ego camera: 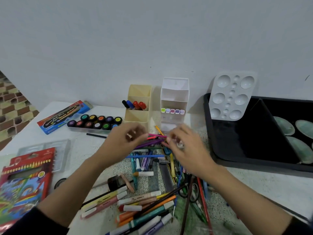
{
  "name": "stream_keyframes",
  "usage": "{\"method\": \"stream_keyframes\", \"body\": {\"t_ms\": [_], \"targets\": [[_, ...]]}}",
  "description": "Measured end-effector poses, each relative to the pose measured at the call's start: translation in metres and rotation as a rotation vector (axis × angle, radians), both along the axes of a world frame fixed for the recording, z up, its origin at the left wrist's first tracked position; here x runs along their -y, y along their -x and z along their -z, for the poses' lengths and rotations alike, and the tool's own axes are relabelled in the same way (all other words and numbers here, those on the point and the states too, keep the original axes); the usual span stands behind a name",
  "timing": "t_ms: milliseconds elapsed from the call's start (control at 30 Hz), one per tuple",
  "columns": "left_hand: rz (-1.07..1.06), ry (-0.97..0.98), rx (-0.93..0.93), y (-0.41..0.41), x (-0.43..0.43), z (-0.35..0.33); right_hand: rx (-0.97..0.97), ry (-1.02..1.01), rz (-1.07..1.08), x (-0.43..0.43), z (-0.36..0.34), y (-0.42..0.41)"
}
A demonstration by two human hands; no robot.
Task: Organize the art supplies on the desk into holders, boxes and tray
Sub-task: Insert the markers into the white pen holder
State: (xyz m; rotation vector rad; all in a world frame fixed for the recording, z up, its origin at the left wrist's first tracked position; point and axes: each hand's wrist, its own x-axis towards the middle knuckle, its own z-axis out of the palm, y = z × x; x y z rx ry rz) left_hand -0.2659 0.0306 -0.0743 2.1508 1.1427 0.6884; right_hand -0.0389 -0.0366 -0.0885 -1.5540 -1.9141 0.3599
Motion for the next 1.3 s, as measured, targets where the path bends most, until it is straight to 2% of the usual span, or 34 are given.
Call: {"method": "stream_keyframes", "body": {"t_ms": [167, 233, 333, 567, 667, 1067, 1300], "targets": [[0.278, -0.089, -0.586, 0.047, 0.027, 0.017, 0.195, 0.346, -0.504, 0.008, 0.011, 0.035], [0.347, -0.085, -0.695, 0.058, 0.036, 0.024, 0.276, 0.426, -0.588, 0.010, 0.018, 0.050], [0.375, -0.093, -0.765, 0.076, 0.045, 0.032, 0.360, 0.477, -0.612, 0.013, 0.032, 0.069], [0.358, -0.210, -0.665, 0.107, 0.055, 0.048, 0.425, 0.583, -0.585, 0.009, 0.023, 0.096], [0.353, -0.318, -0.603, 0.111, 0.058, 0.052, 0.452, 0.591, -0.534, 0.010, 0.027, 0.102], [0.260, -0.444, -0.495, 0.108, 0.074, 0.065, 0.560, 0.555, -0.588, 0.011, 0.019, 0.098], [0.213, -0.474, -0.421, 0.090, 0.080, 0.075, 0.397, 0.603, -0.564, -0.004, 0.014, 0.067]]}}
